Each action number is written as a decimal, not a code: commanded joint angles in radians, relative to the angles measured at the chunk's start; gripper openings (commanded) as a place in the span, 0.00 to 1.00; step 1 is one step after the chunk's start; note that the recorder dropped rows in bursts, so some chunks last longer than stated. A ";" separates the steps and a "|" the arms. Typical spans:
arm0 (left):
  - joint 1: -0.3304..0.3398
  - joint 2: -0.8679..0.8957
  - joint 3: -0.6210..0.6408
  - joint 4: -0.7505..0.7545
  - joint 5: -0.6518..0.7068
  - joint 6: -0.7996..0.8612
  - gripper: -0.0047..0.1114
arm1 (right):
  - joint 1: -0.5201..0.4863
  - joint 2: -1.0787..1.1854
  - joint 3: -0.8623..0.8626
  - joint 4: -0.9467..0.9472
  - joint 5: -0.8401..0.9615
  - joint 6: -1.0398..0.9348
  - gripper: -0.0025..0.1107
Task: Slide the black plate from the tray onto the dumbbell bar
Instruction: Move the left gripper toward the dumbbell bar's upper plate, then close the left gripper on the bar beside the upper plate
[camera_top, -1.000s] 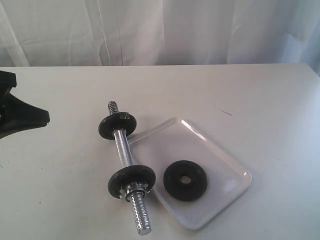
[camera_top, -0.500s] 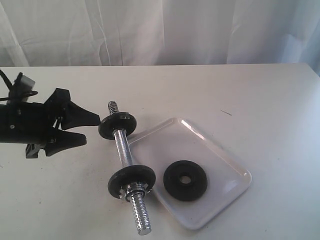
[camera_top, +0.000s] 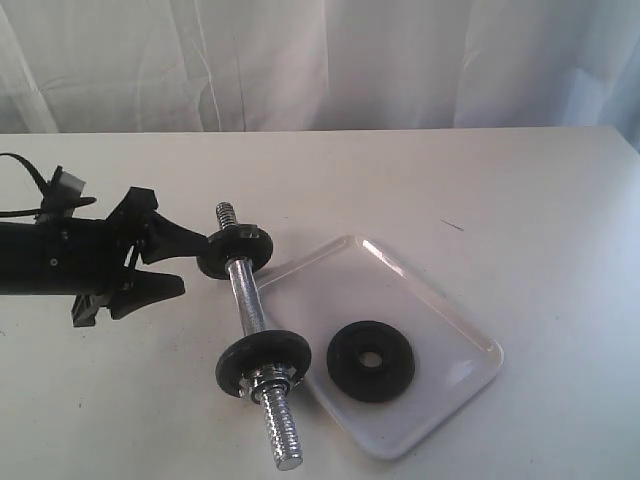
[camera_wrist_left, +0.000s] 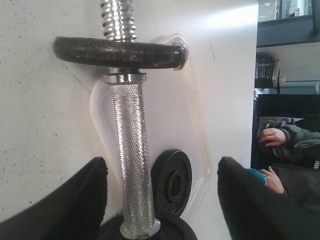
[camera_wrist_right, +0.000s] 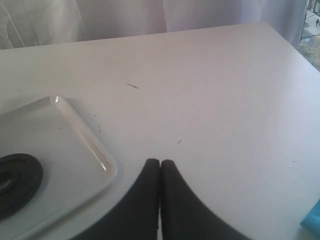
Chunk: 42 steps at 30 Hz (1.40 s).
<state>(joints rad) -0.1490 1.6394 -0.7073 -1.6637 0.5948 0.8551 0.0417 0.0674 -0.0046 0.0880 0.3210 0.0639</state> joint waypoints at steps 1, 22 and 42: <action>-0.024 0.037 -0.004 -0.060 0.012 0.020 0.62 | -0.003 -0.007 0.005 -0.007 -0.010 0.001 0.02; -0.196 0.099 -0.120 -0.081 -0.250 0.128 0.62 | -0.003 -0.007 0.005 -0.007 -0.010 0.001 0.02; -0.202 0.169 -0.120 -0.081 -0.228 0.082 0.62 | -0.003 -0.007 0.005 -0.007 -0.010 0.001 0.02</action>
<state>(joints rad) -0.3458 1.8100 -0.8243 -1.7227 0.3515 0.9434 0.0417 0.0674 -0.0046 0.0880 0.3210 0.0639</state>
